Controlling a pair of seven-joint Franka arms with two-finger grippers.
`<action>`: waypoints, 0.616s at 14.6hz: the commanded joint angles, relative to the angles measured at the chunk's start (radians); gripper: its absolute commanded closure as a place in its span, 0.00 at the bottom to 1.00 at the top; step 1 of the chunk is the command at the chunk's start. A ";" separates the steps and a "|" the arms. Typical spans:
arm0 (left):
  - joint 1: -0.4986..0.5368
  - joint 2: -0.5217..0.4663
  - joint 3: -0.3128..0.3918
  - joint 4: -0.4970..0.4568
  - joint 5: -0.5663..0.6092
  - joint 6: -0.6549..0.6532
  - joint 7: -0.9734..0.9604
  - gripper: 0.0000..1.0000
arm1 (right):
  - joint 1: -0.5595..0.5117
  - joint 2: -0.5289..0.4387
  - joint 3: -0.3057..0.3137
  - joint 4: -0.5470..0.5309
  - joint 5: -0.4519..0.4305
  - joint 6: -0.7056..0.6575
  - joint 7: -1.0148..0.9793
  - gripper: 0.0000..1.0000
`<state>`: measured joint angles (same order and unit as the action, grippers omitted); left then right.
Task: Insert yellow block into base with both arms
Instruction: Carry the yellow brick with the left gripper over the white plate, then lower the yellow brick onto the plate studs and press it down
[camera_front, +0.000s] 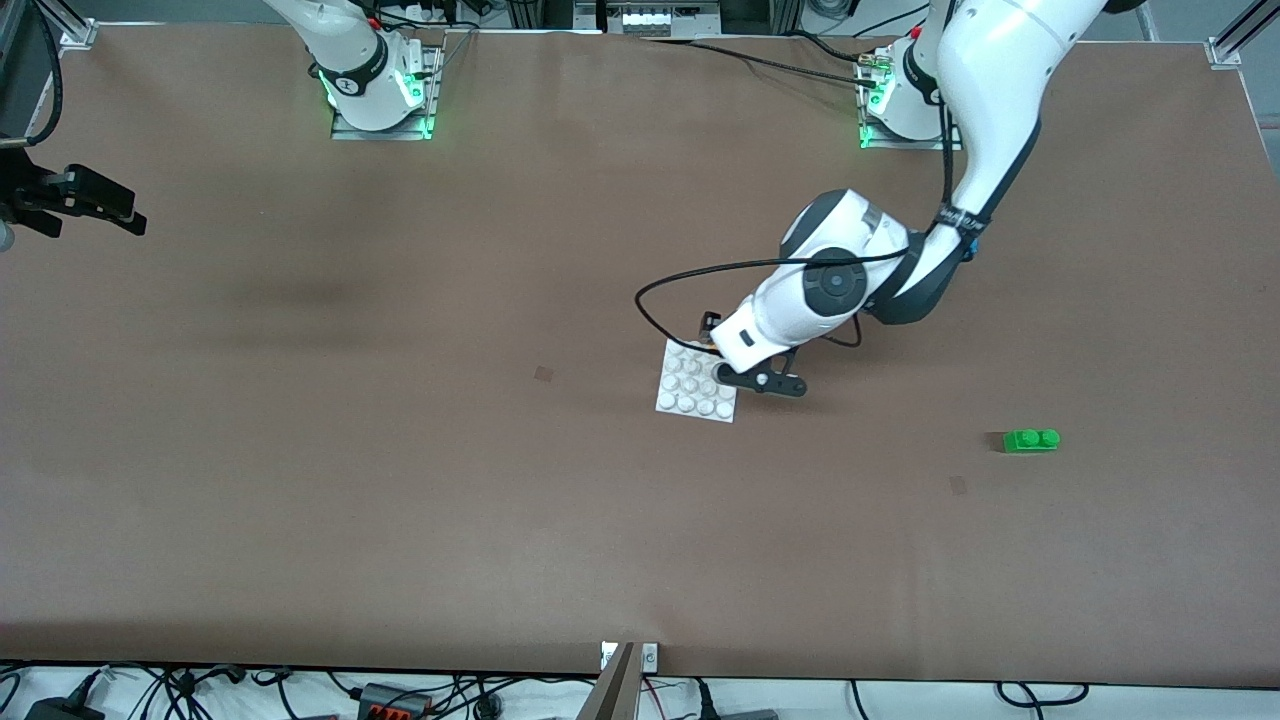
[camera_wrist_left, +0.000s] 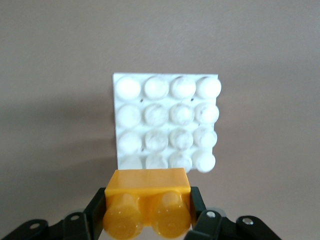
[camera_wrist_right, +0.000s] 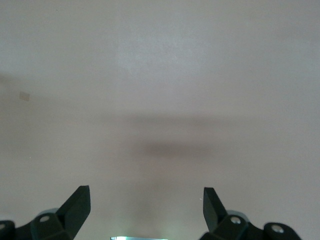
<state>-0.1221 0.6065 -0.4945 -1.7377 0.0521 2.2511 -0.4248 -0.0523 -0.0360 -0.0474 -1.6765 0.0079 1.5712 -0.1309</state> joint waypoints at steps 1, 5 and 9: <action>-0.027 0.067 -0.004 0.050 0.060 0.011 -0.032 0.48 | 0.000 0.004 0.008 0.015 -0.009 -0.011 0.005 0.00; -0.060 0.110 -0.003 0.110 0.120 0.010 -0.052 0.49 | 0.000 0.002 0.008 0.014 -0.009 -0.013 0.007 0.00; -0.060 0.121 0.002 0.112 0.139 0.013 -0.051 0.48 | 0.002 0.002 0.008 0.014 -0.009 -0.013 0.005 0.00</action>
<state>-0.1762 0.7068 -0.4947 -1.6581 0.1502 2.2745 -0.4559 -0.0514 -0.0360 -0.0437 -1.6766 0.0079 1.5711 -0.1309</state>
